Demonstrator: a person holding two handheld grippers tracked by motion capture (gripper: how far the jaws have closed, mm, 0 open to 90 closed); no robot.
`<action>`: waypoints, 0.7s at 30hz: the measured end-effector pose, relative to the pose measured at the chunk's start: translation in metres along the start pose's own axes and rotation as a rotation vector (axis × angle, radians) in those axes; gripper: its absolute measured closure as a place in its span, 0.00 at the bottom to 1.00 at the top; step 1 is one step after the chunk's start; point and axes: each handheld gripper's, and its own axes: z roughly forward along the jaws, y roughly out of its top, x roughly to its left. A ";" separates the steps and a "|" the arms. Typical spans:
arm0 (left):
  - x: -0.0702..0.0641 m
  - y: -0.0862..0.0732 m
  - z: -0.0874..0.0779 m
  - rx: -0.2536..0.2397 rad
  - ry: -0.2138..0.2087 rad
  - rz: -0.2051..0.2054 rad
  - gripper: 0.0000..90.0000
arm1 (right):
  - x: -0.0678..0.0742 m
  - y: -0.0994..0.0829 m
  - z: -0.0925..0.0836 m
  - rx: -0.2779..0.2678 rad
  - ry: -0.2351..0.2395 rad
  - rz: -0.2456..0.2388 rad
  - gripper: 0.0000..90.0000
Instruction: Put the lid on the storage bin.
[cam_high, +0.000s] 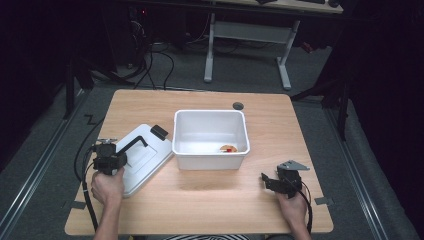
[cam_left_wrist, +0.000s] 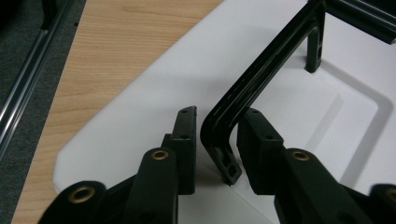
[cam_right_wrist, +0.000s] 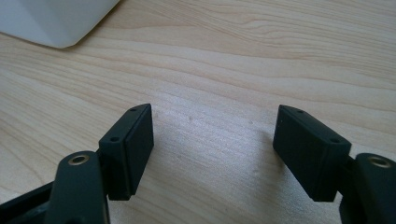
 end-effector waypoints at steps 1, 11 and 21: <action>0.000 0.000 0.000 0.001 -0.003 0.001 0.79 | 0.000 0.000 0.000 0.000 0.000 0.002 0.32; 0.009 -0.002 -0.003 -0.012 -0.084 0.018 0.83 | 0.000 0.000 0.000 0.000 0.002 0.000 0.32; 0.012 -0.004 -0.006 -0.036 -0.138 0.070 0.89 | 0.000 0.000 0.000 -0.001 0.002 -0.001 0.32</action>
